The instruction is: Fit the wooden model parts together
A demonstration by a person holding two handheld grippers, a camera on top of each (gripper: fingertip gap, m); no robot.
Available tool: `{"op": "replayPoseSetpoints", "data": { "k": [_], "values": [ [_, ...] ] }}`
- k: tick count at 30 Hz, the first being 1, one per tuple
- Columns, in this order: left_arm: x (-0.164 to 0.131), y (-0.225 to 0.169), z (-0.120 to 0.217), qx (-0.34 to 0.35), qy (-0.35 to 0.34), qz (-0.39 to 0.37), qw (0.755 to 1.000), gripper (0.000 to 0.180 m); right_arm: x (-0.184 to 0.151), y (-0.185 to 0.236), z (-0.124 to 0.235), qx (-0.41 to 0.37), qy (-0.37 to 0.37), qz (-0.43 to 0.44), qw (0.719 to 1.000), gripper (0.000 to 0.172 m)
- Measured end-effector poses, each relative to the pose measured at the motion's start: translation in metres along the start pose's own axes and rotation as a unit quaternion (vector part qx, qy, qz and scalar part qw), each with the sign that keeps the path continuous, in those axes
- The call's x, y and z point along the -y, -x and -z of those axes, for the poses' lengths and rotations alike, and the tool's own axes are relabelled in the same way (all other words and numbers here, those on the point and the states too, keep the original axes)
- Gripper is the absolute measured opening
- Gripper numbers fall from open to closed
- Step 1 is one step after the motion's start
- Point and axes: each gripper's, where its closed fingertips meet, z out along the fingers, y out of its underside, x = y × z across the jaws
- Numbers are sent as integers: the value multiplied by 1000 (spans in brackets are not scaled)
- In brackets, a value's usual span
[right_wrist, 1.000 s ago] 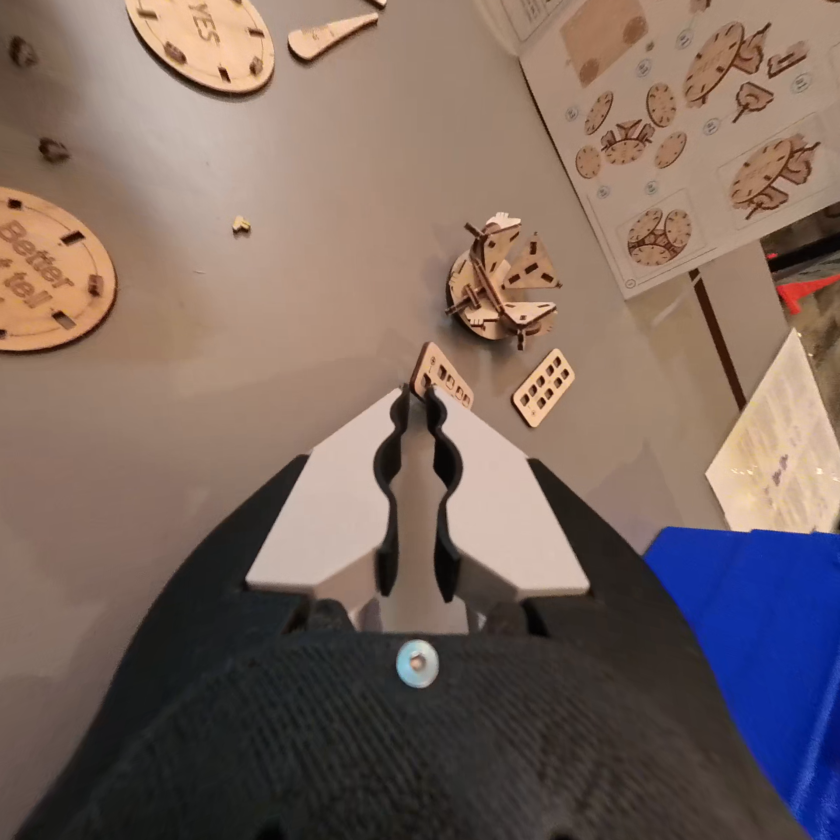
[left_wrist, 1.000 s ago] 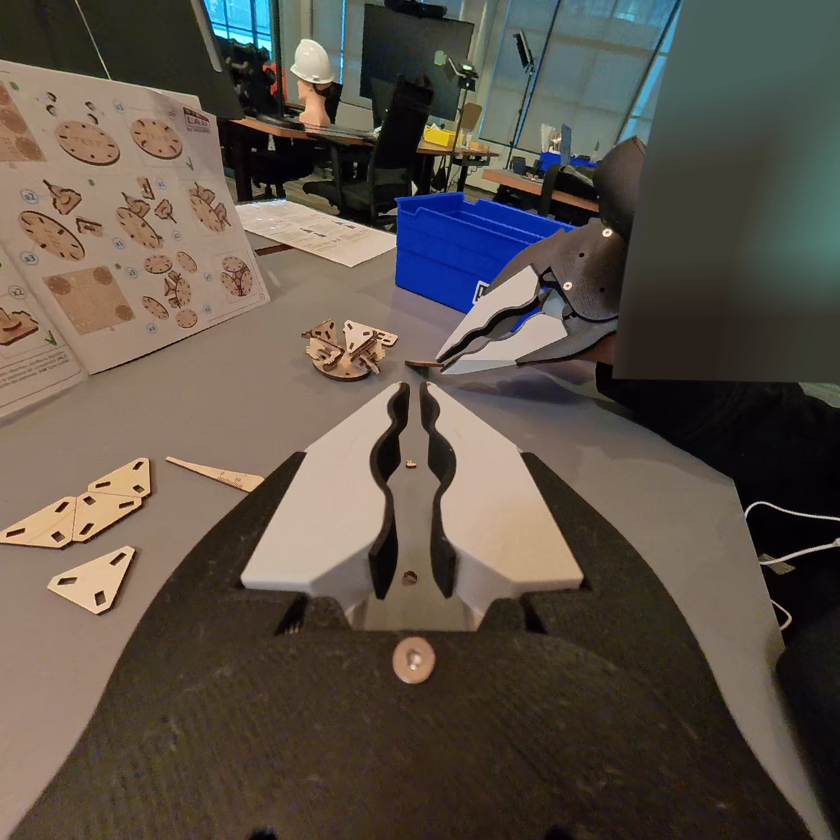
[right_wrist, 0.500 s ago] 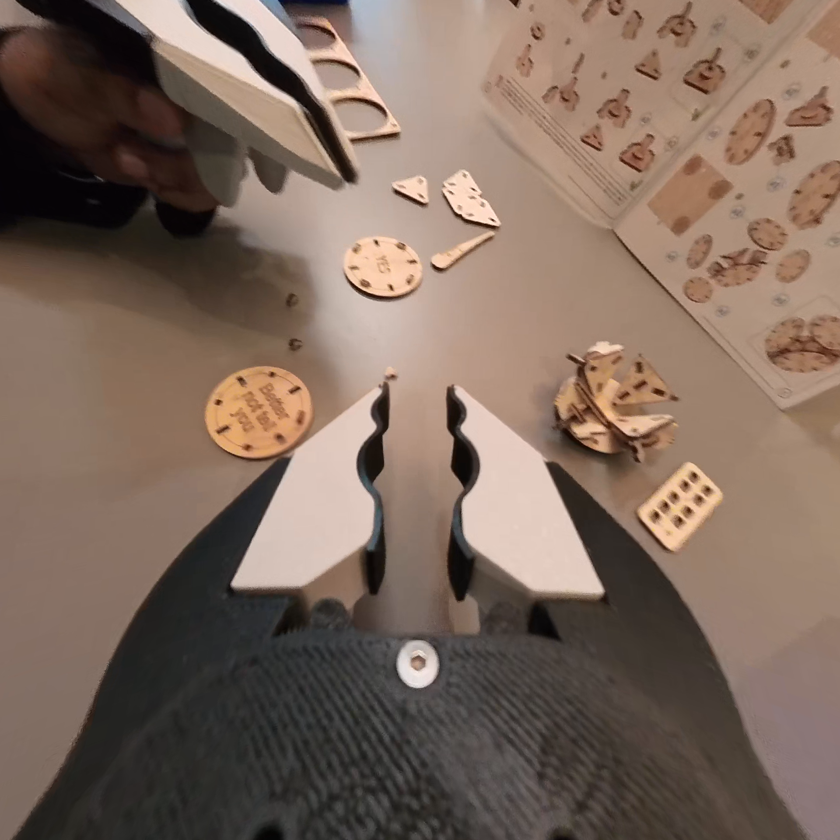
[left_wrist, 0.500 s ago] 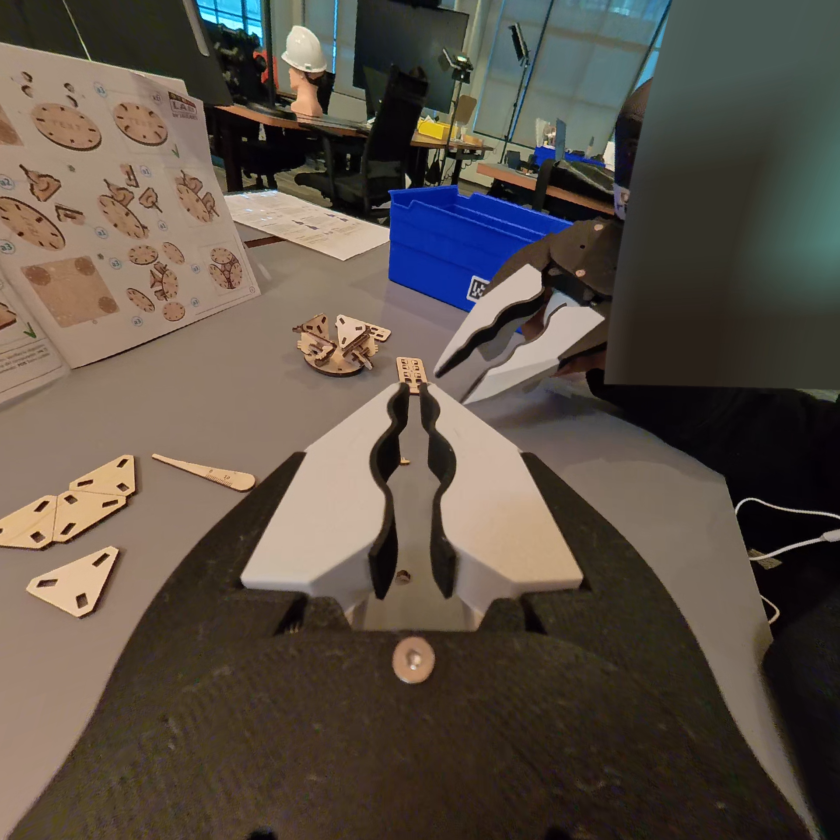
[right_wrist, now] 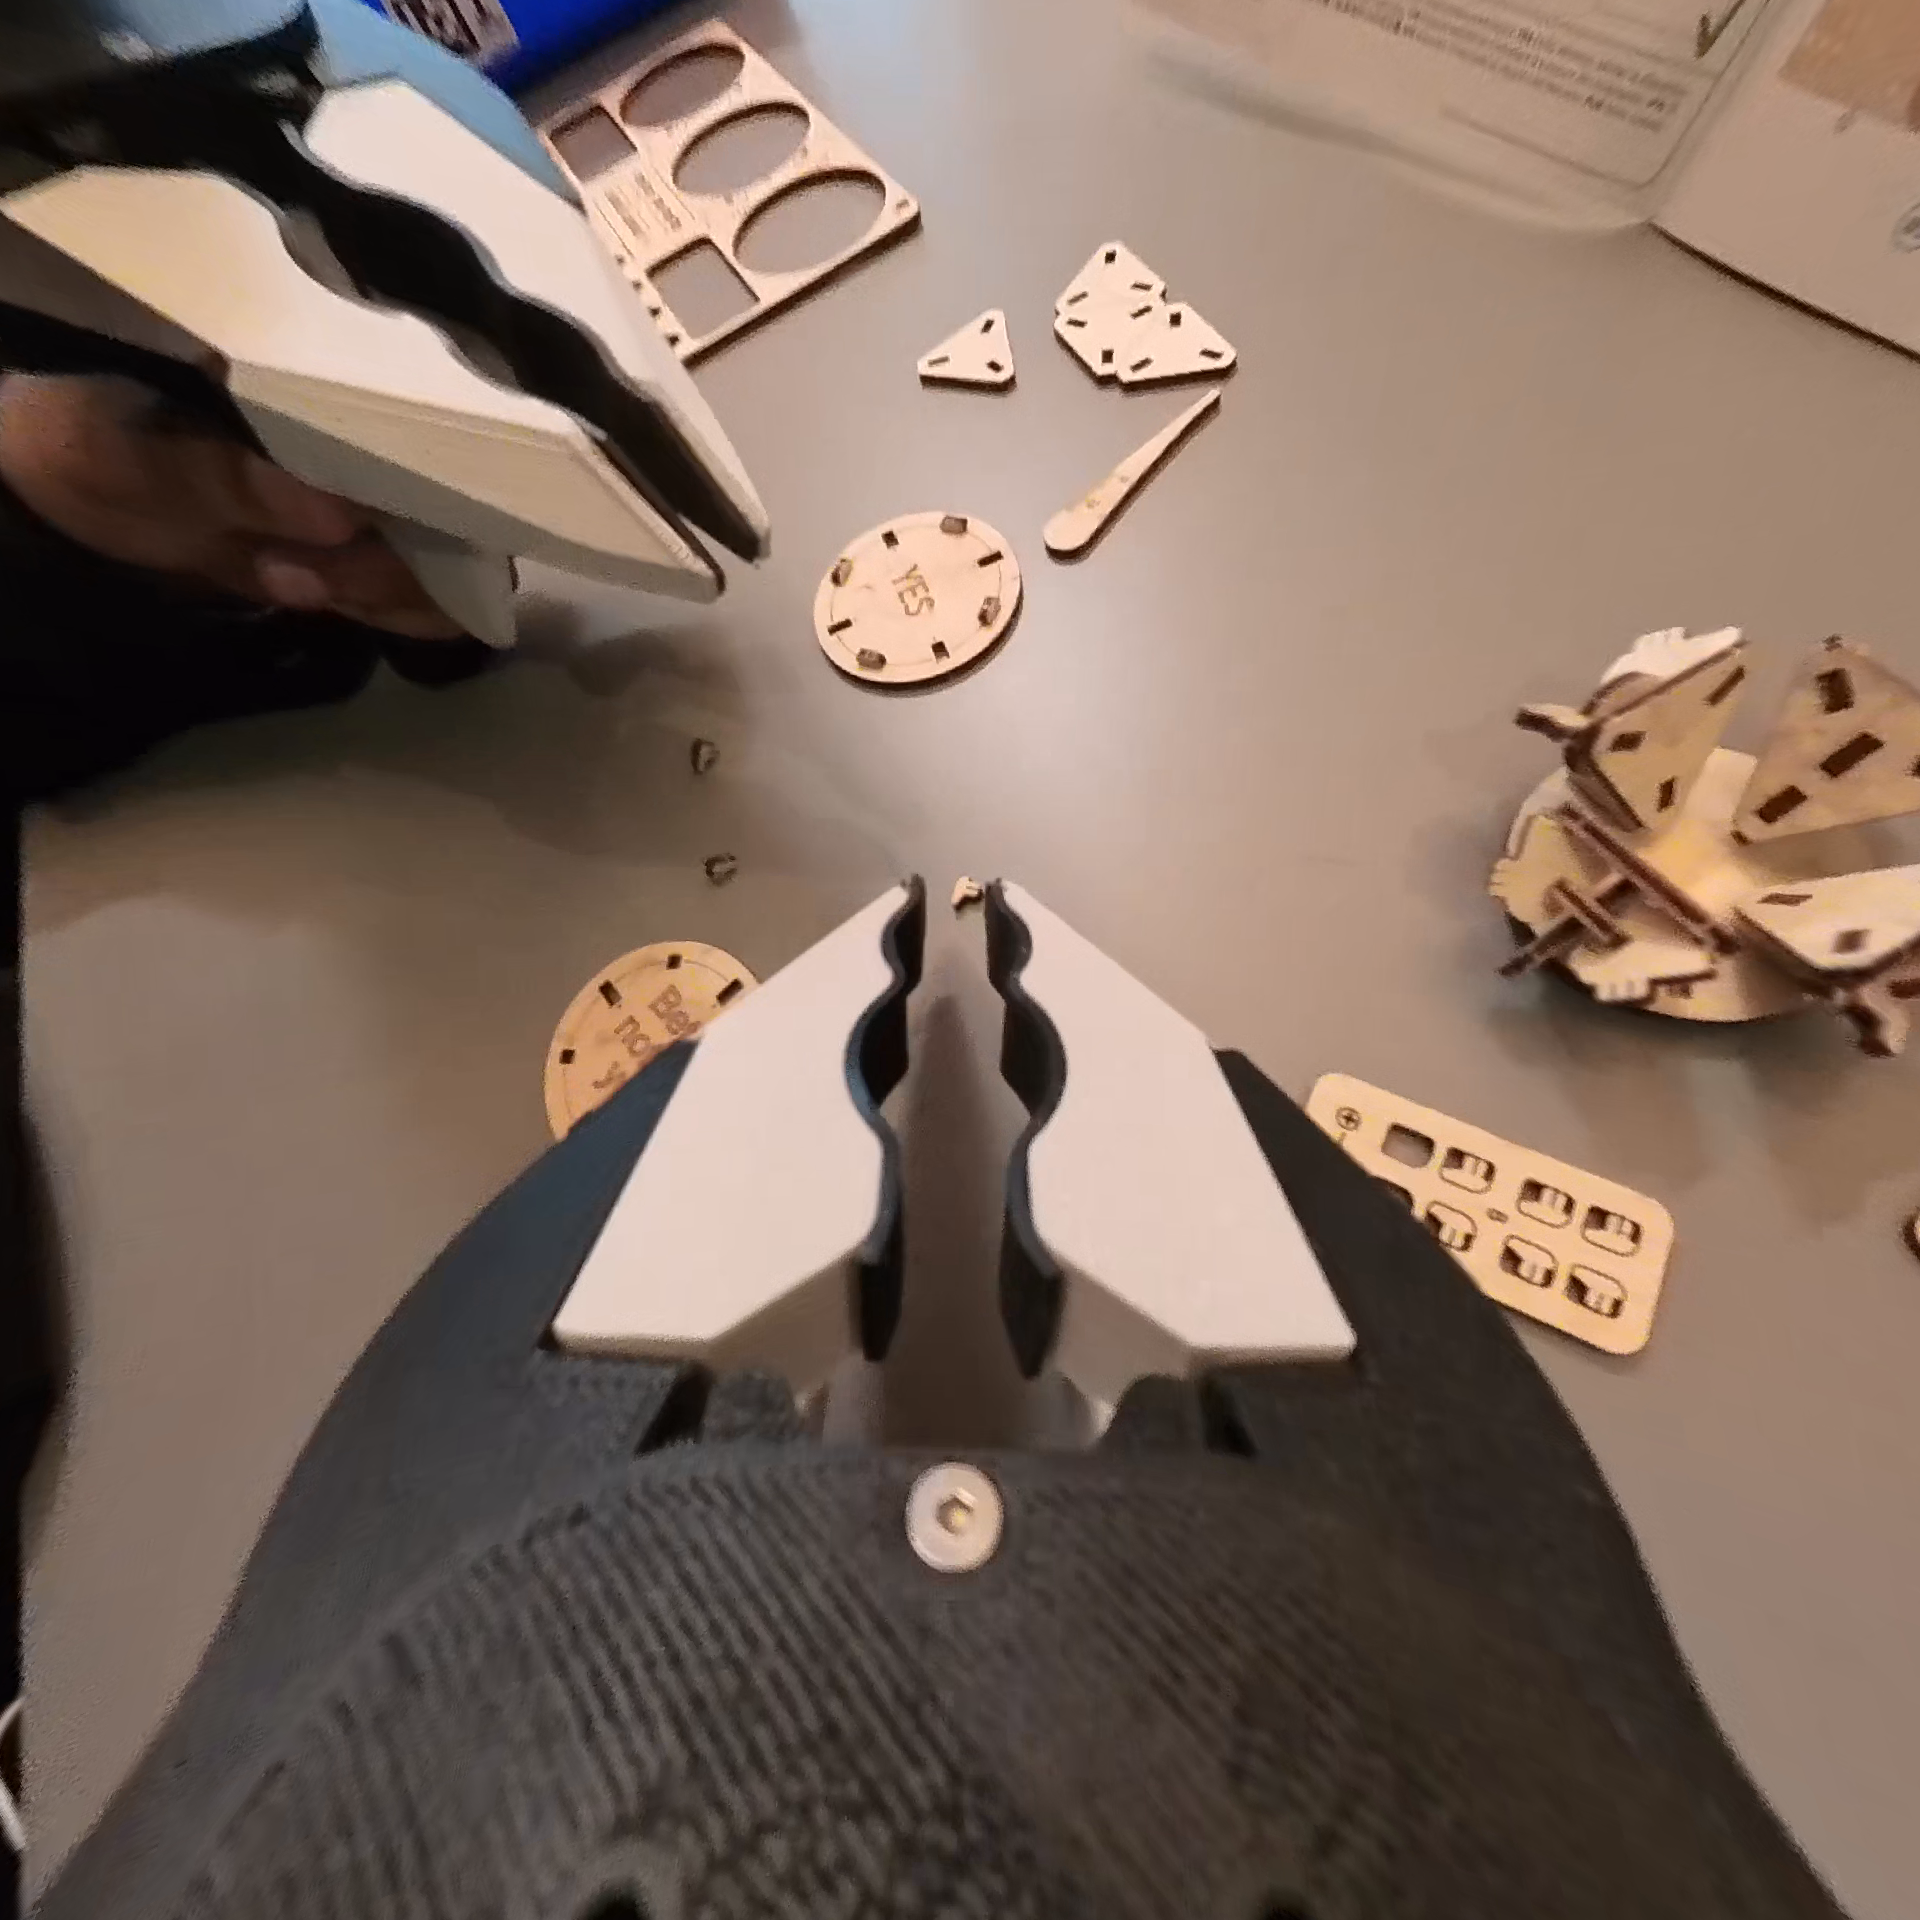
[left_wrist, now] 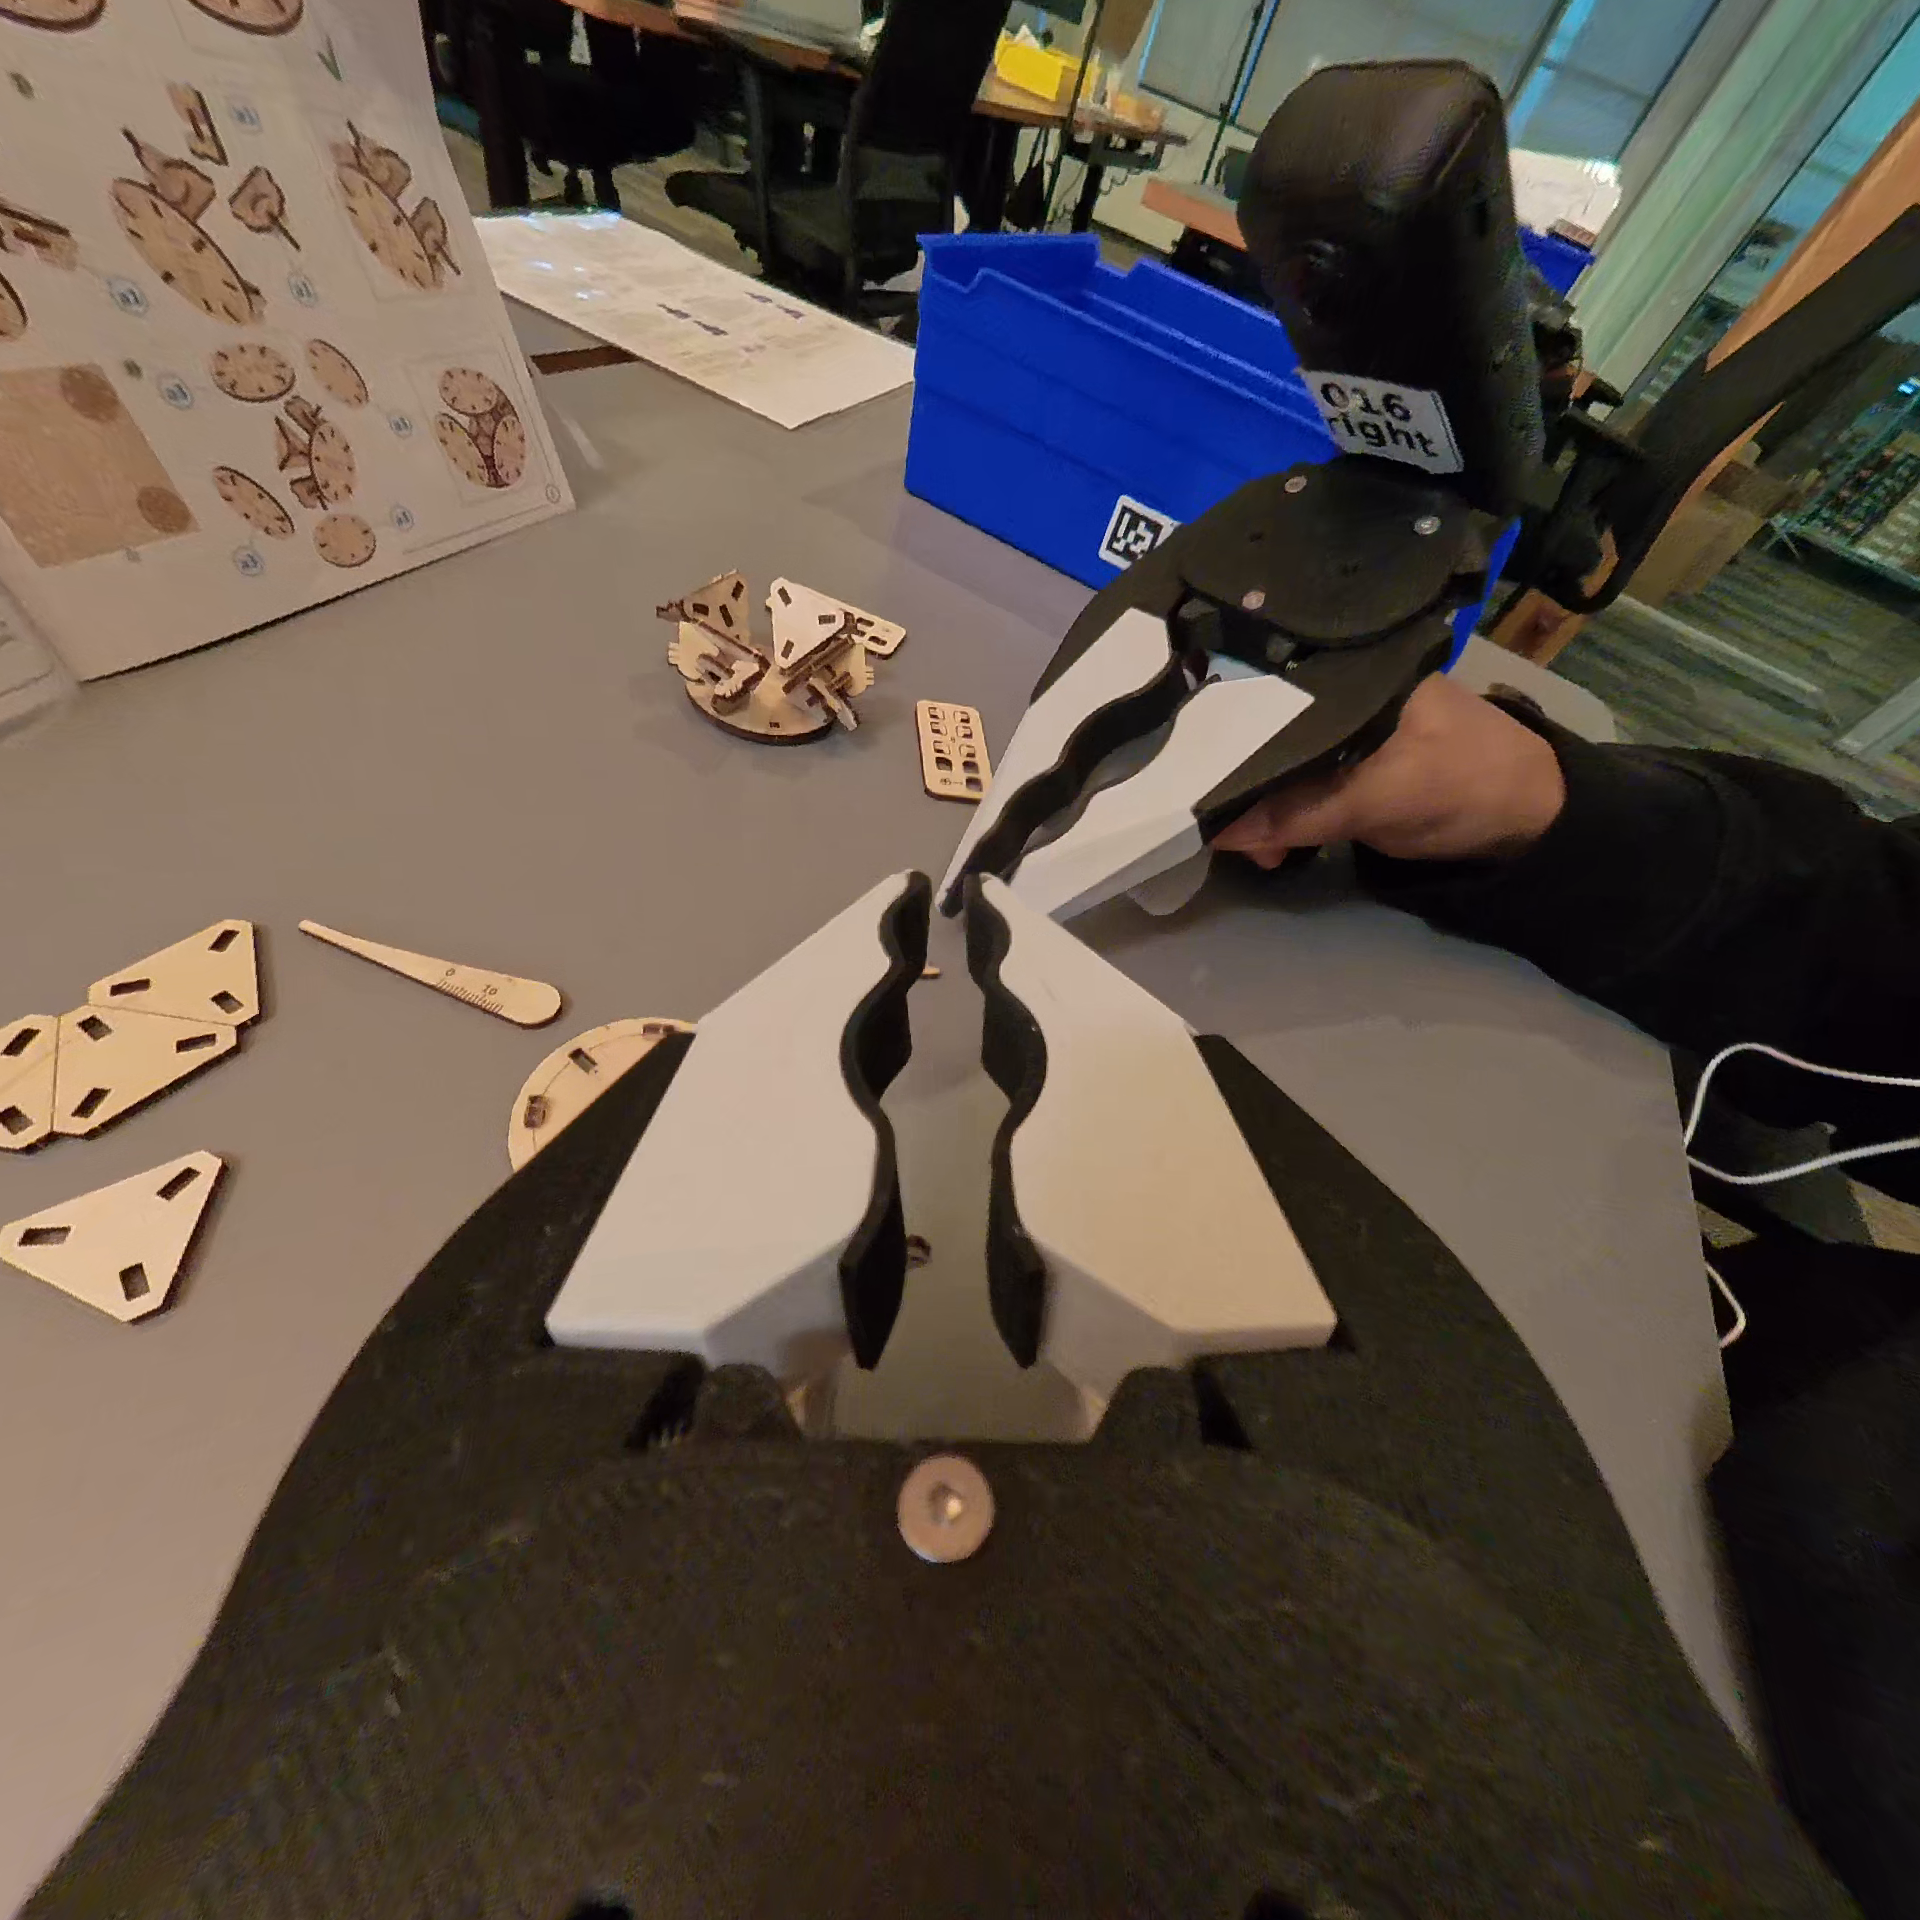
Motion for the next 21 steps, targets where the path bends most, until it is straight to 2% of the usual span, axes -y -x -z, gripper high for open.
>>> {"op": "replayPoseSetpoints", "data": {
  "k": [7, 14, 18, 21],
  "values": [
    [-4, 3, -1, 5, 14, 10, 1000, 3, -7, -1, -14, -36, 40, 42, 998, 12],
    [-6, 2, -2, 2, 21, 9, 1000, 6, -6, 2, -13, -23, 37, 40, 998, 0],
    [-6, 0, -2, -8, 19, 14, 1000, 10, 10, 9, 1, -4, -31, 43, 999, 0],
    [-5, -2, -2, -20, 18, 15, 1000, 11, 28, 21, 17, 55, -101, 11, 993, 0]
  ]
}}
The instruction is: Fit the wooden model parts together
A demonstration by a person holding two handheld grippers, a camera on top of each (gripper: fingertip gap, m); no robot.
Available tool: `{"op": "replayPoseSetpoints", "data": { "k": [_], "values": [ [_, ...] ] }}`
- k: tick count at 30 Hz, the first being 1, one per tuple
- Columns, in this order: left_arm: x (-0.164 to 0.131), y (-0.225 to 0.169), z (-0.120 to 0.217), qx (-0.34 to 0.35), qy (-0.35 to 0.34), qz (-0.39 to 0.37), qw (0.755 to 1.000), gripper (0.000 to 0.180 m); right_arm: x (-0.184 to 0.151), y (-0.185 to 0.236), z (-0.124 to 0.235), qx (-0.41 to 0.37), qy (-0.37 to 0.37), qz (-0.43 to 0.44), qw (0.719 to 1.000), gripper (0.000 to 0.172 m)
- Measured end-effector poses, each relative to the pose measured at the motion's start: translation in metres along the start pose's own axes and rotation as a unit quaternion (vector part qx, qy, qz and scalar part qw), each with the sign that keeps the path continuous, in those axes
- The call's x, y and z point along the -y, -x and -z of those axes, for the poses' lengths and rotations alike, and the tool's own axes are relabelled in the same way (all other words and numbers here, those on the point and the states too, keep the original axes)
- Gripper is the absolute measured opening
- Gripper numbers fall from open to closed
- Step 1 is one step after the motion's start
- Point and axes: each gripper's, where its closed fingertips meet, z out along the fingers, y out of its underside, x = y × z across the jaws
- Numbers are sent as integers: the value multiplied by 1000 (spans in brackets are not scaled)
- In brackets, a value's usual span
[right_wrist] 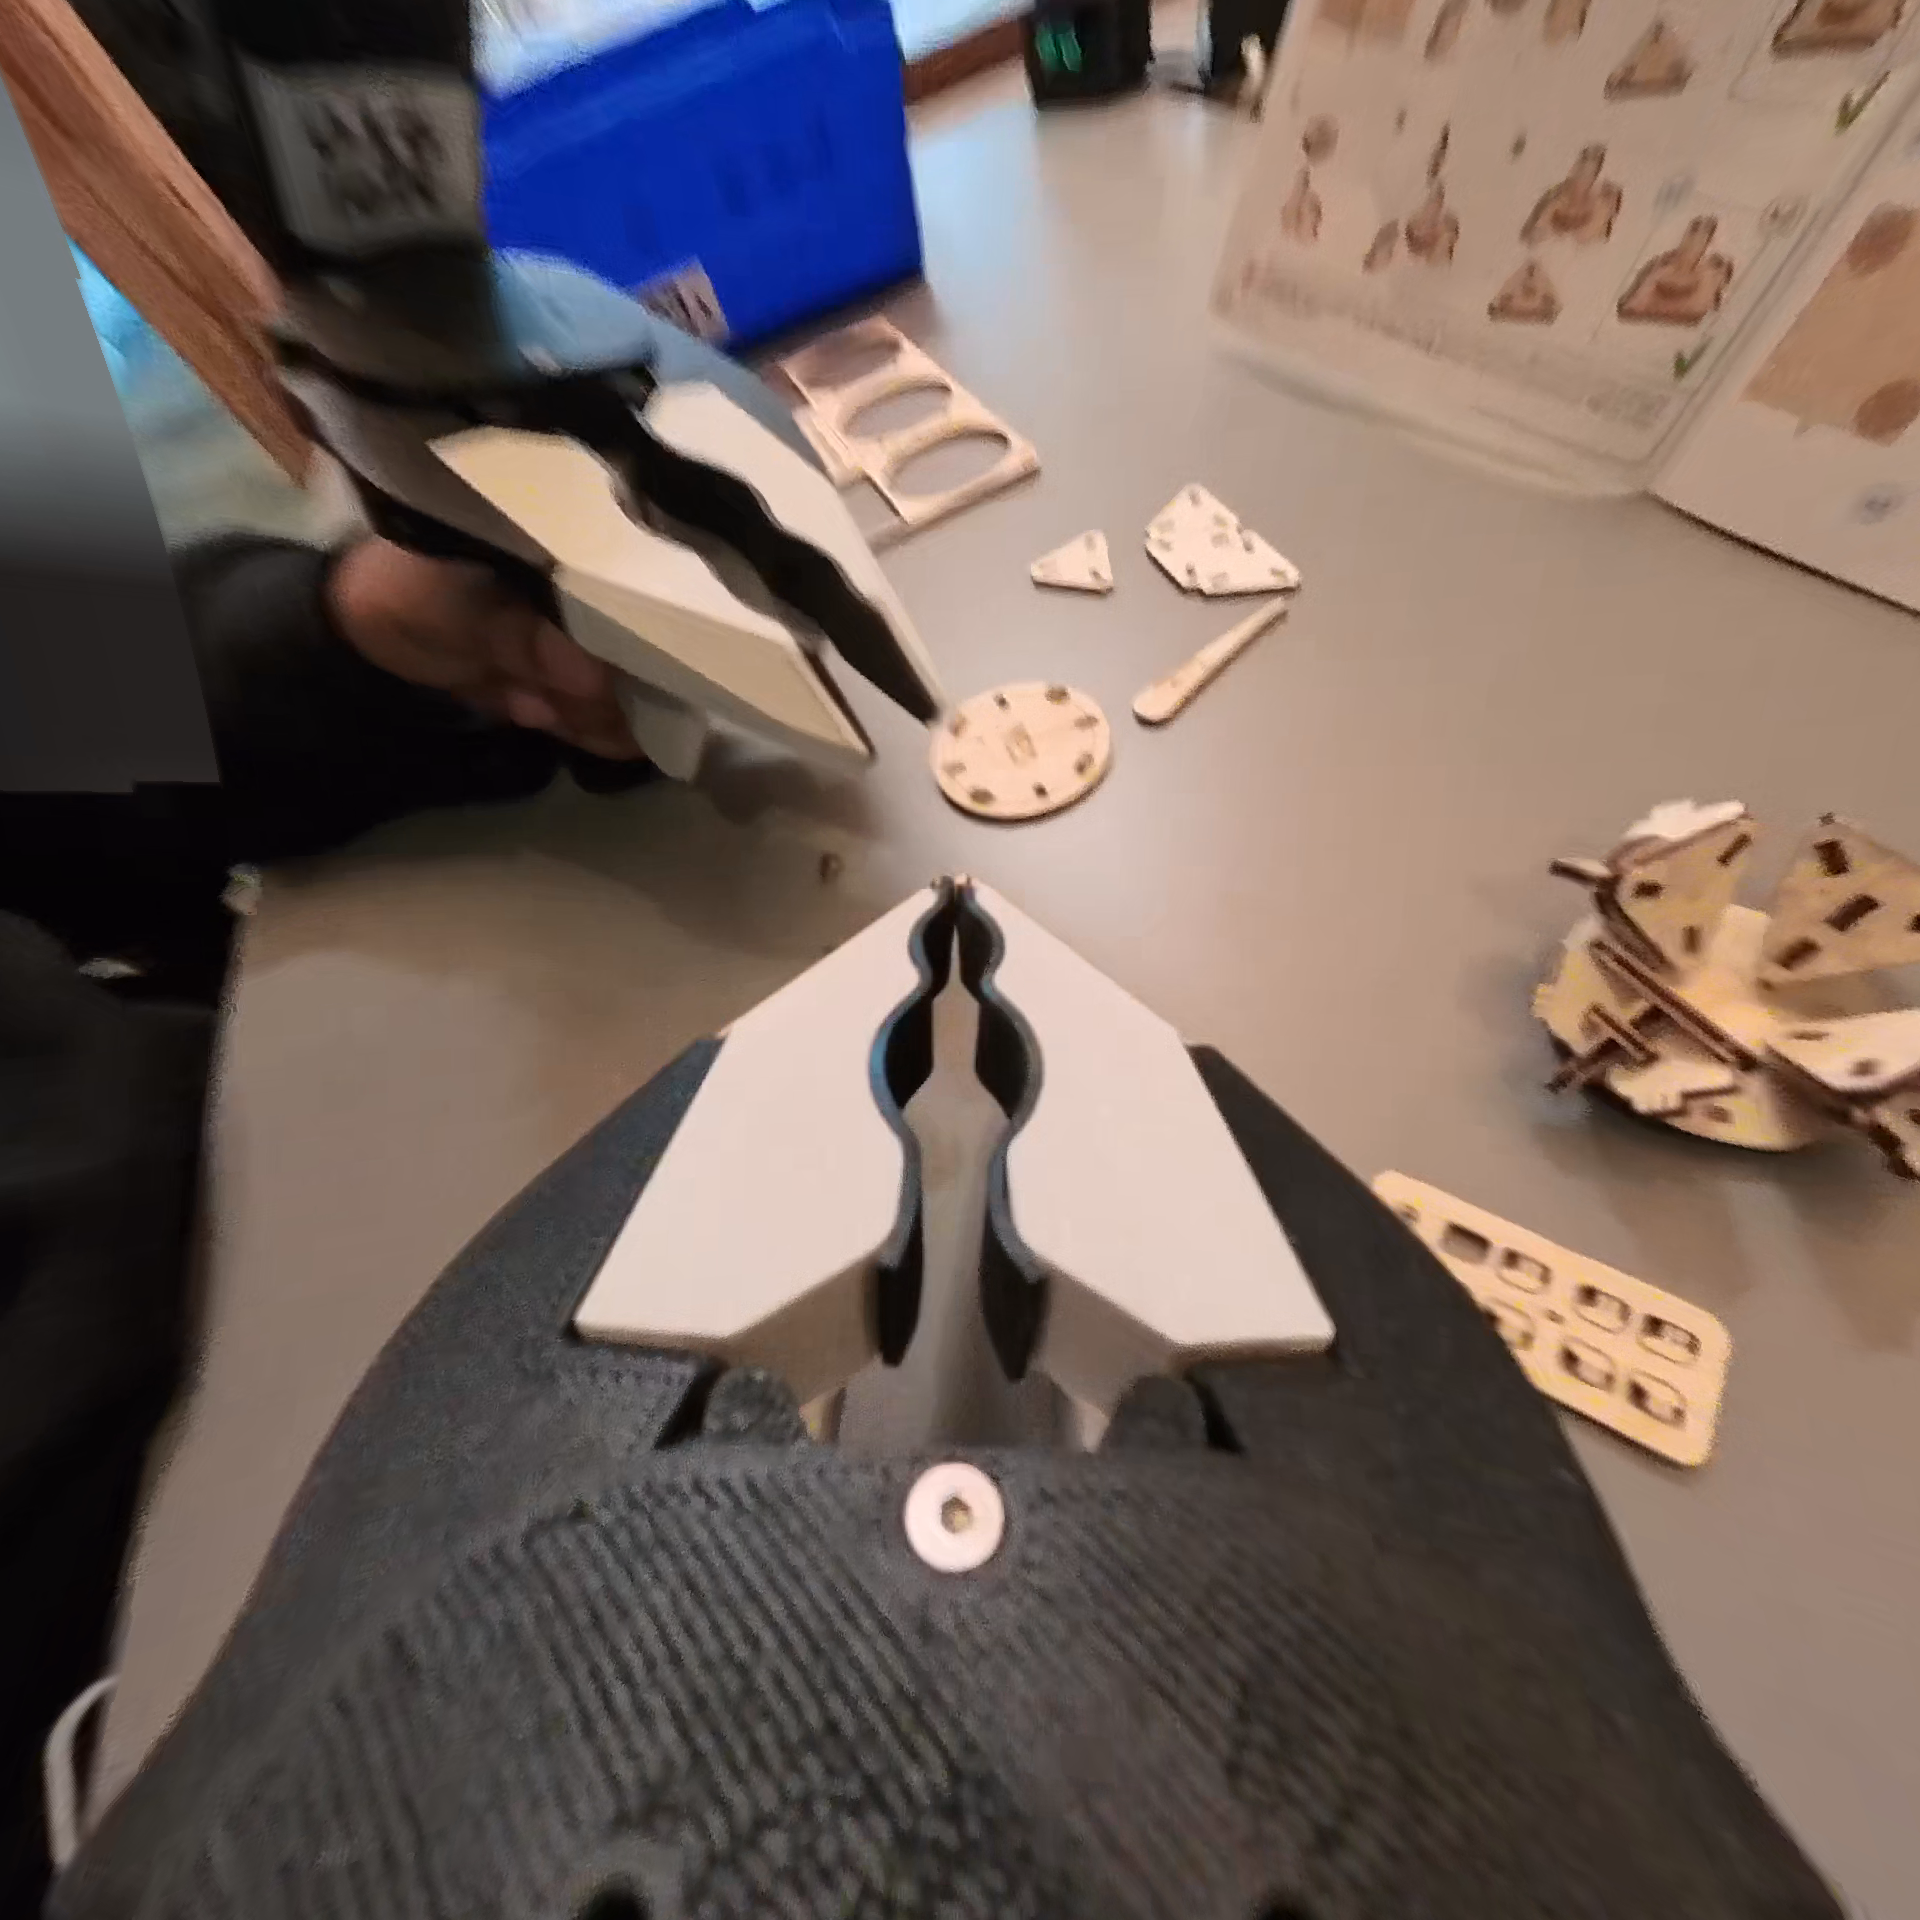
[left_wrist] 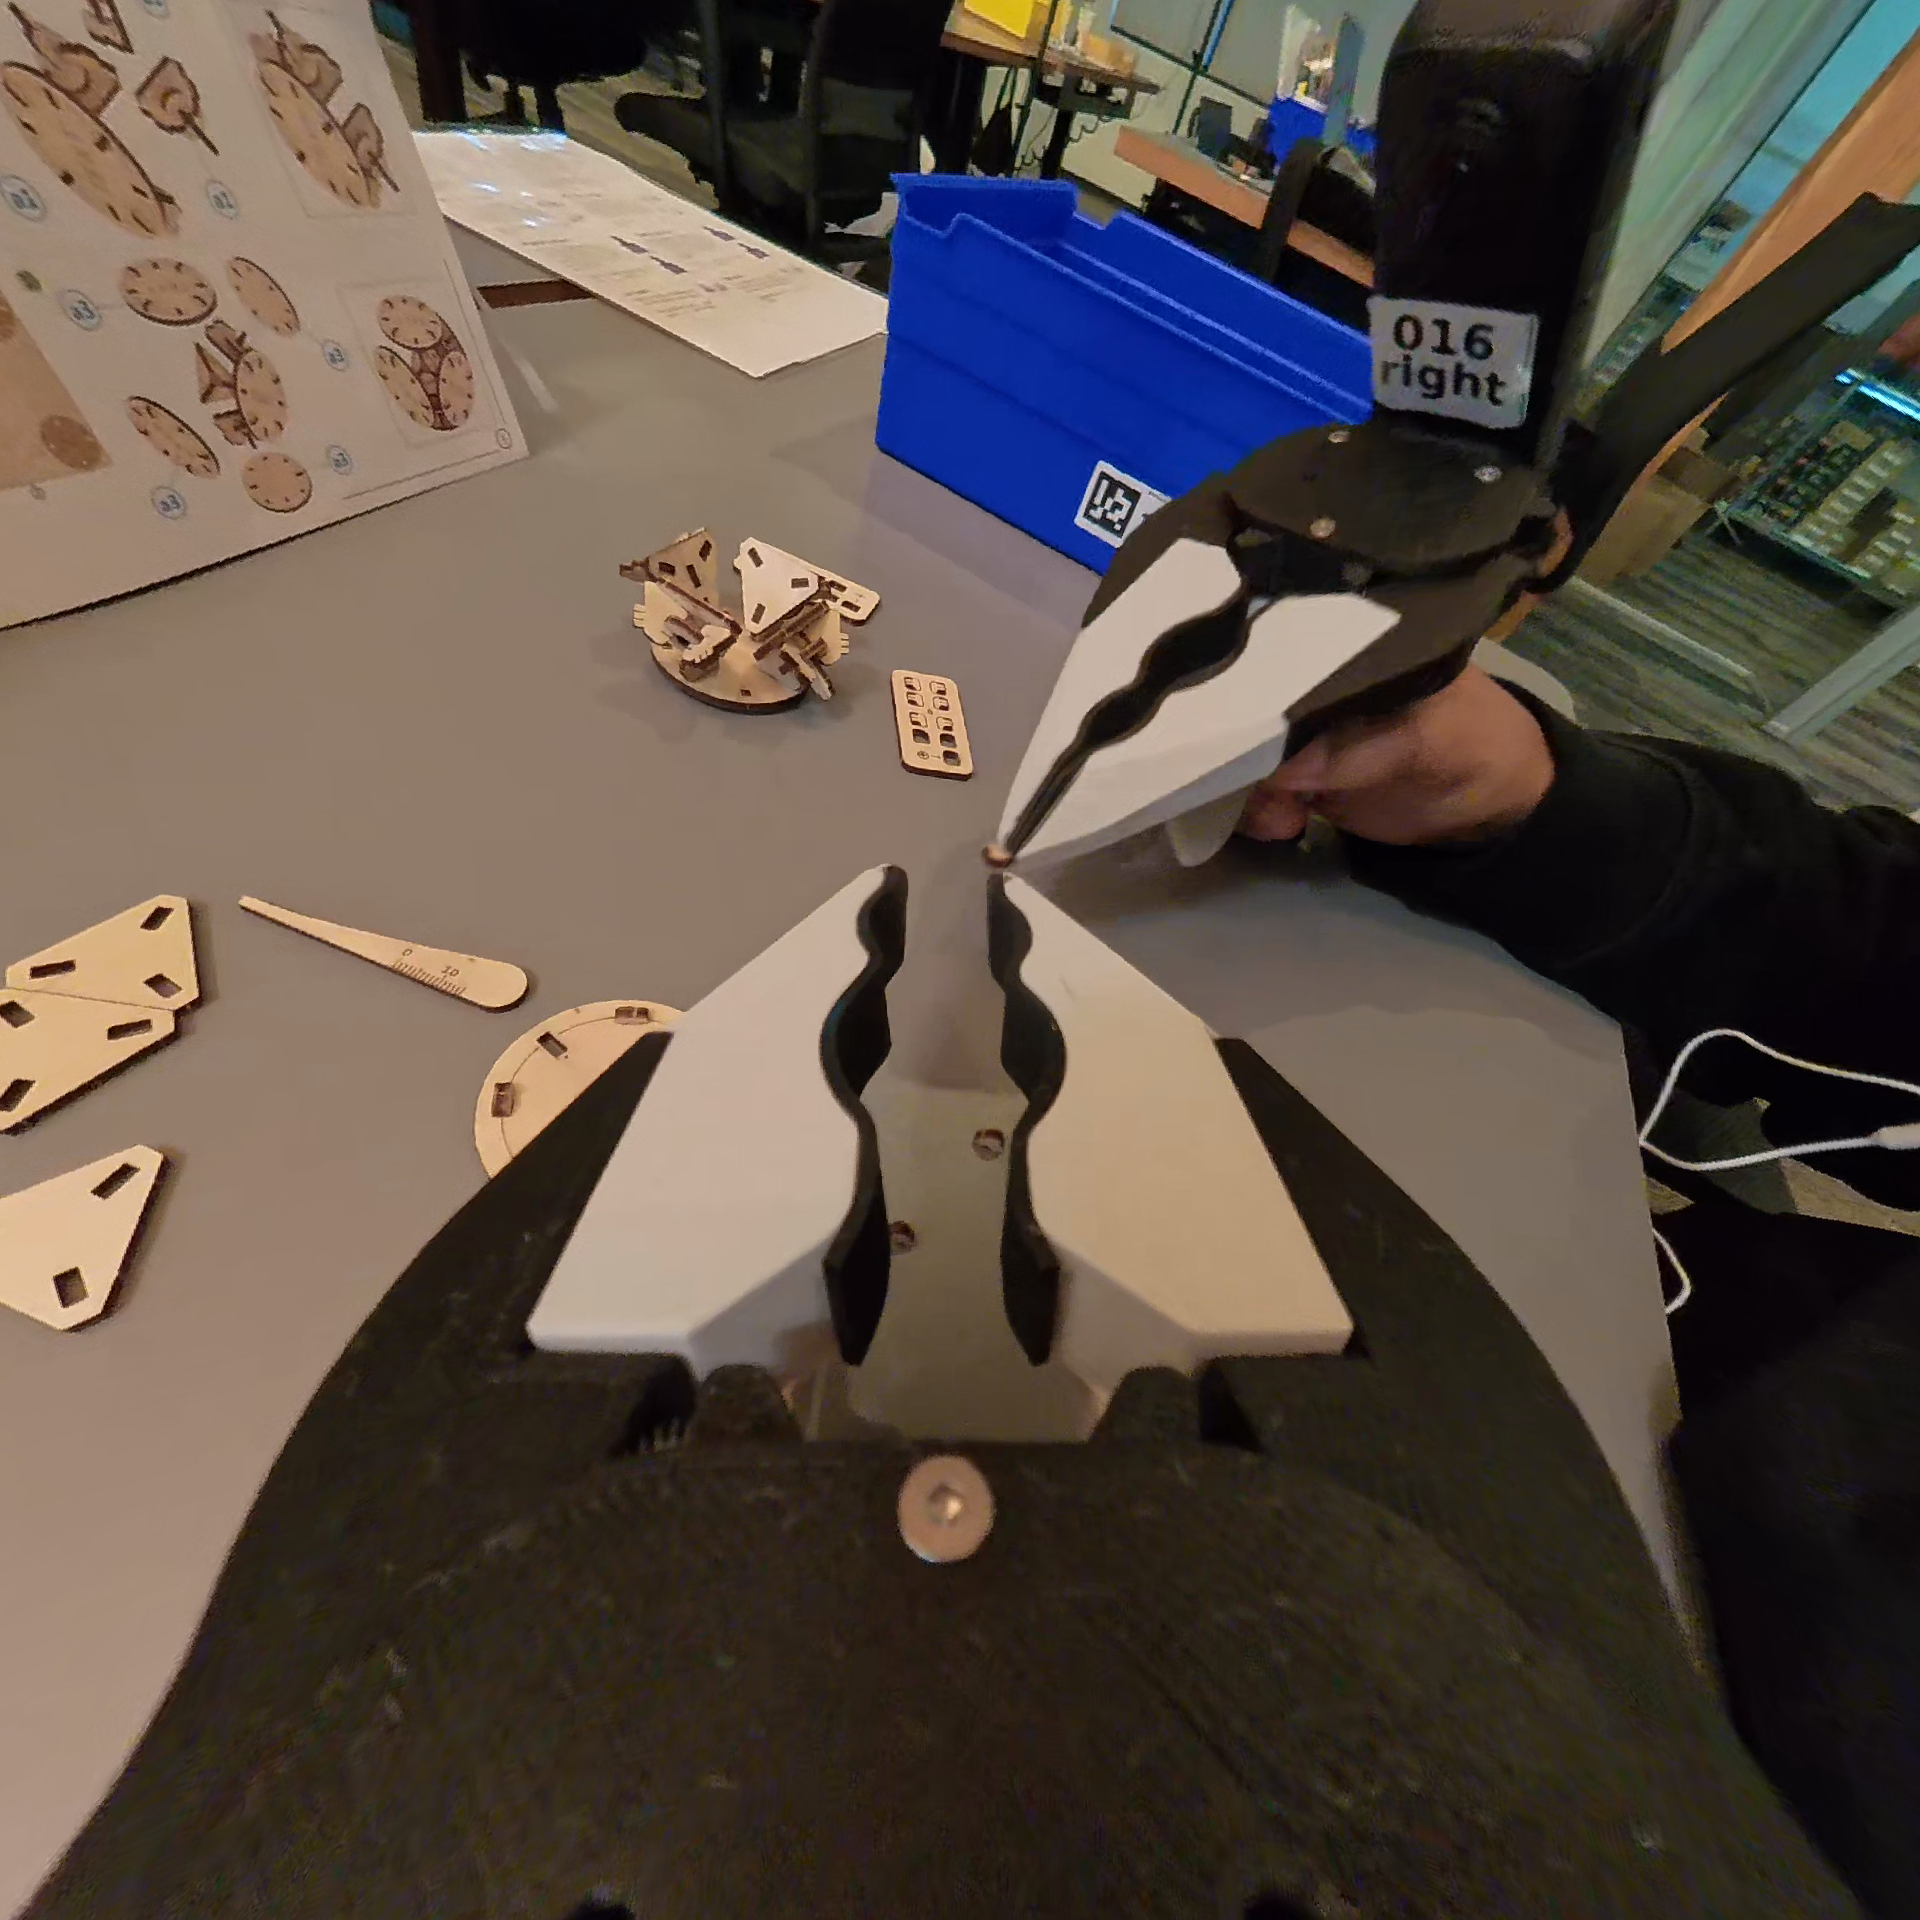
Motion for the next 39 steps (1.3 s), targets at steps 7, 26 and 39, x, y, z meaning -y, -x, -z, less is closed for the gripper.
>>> {"op": "replayPoseSetpoints", "data": {
  "k": [7, 26, 39],
  "values": [
    [18, -29, 5, -75, -71, -21, 994, 14, 45, 34, 32, 205, -152, -136, 957, 0],
    [30, -65, 21, -192, -127, -27, 973, 5, 43, 64, 29, 354, -135, -241, 894, 0],
    [22, -56, 12, -161, -96, -28, 982, 0, 41, 56, 28, 289, -130, -183, 931, 0]
  ]
}}
